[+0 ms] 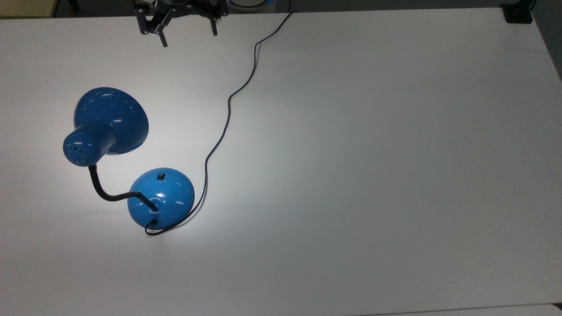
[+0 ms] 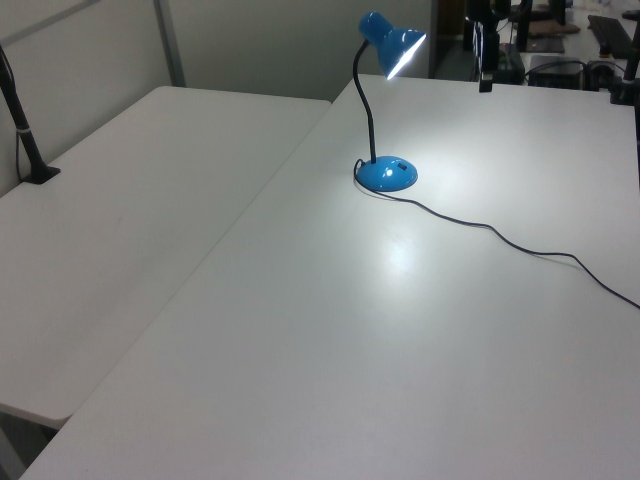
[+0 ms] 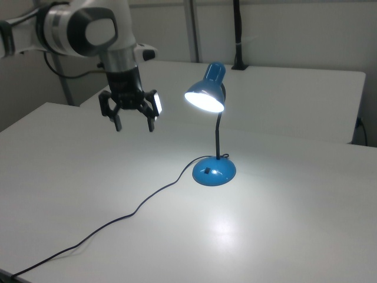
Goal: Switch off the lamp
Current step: 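Move the gripper down toward the switch on the blue lamp base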
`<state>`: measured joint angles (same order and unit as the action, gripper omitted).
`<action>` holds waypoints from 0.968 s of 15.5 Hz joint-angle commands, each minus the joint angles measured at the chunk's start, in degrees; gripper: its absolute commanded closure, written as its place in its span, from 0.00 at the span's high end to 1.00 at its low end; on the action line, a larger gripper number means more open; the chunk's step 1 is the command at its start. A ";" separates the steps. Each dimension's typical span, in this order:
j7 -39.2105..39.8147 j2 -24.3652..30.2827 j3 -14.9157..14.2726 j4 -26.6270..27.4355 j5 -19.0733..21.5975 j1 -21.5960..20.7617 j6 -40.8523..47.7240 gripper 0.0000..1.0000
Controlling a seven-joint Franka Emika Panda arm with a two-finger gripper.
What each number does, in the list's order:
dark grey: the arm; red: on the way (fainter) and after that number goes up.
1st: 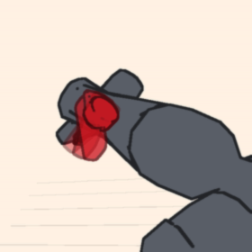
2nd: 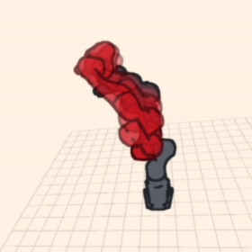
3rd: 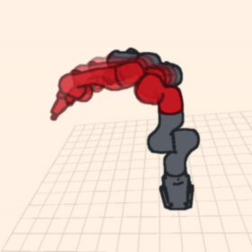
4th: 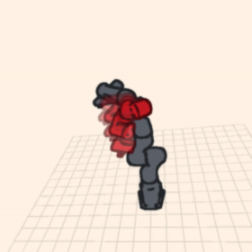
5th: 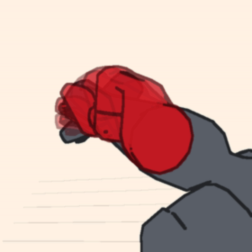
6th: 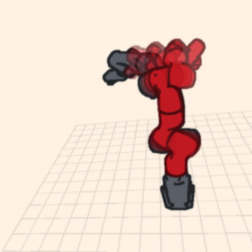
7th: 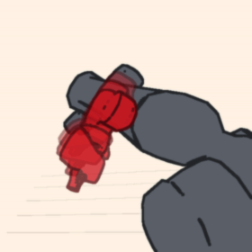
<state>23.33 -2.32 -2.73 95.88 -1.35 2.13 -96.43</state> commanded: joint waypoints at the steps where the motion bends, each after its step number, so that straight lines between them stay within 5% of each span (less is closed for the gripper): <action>1: -1.00 -4.18 -0.26 3.42 -0.76 1.11 -10.41 0.63; 4: -4.15 -4.80 -0.26 8.08 -0.49 1.12 -19.82 0.03; 11: -9.00 -6.29 -0.26 21.88 -0.67 2.79 -48.98 0.00; 15: -9.35 -11.64 -0.26 22.34 -0.50 4.72 -63.06 0.00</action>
<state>15.66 -10.97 -3.02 117.35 -1.48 5.75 -150.50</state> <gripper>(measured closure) 0.991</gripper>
